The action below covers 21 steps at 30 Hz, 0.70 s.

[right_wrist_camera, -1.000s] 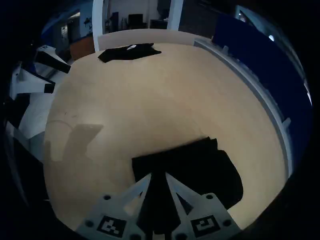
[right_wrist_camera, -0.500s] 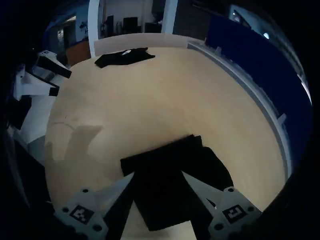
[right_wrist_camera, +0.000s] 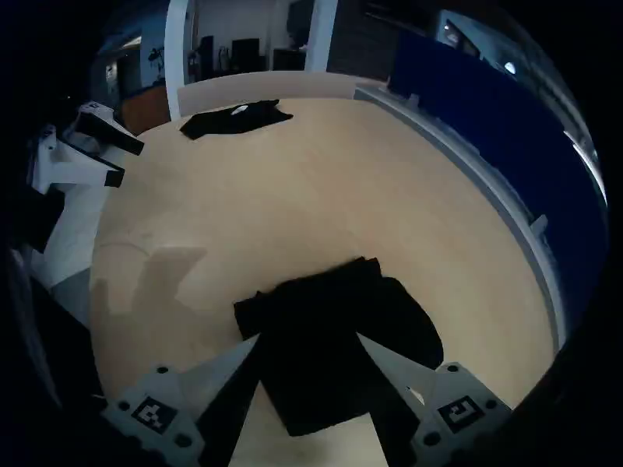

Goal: Fold towel

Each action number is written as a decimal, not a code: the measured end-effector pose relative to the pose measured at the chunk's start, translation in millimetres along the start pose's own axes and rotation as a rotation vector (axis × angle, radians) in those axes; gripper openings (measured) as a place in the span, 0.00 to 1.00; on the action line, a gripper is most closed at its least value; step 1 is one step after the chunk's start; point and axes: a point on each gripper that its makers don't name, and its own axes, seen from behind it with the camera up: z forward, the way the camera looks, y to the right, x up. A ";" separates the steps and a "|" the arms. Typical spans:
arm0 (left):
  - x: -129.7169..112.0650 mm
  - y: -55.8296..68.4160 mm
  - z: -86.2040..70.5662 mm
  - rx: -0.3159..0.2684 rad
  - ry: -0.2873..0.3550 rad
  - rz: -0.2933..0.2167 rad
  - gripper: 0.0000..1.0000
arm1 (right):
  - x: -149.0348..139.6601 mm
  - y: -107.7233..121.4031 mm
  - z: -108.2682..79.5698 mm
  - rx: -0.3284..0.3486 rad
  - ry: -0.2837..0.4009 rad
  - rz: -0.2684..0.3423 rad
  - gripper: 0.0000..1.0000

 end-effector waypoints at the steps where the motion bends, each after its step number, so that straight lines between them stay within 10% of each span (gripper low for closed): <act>1: 0.3 0.4 0.0 -0.001 0.000 0.000 0.92 | -3.0 0.5 -2.0 -0.003 -0.002 0.005 0.76; 21: 4.1 14.4 1.4 -0.019 0.003 0.005 0.93 | -86.4 -5.6 -39.2 -0.044 -0.074 0.129 0.76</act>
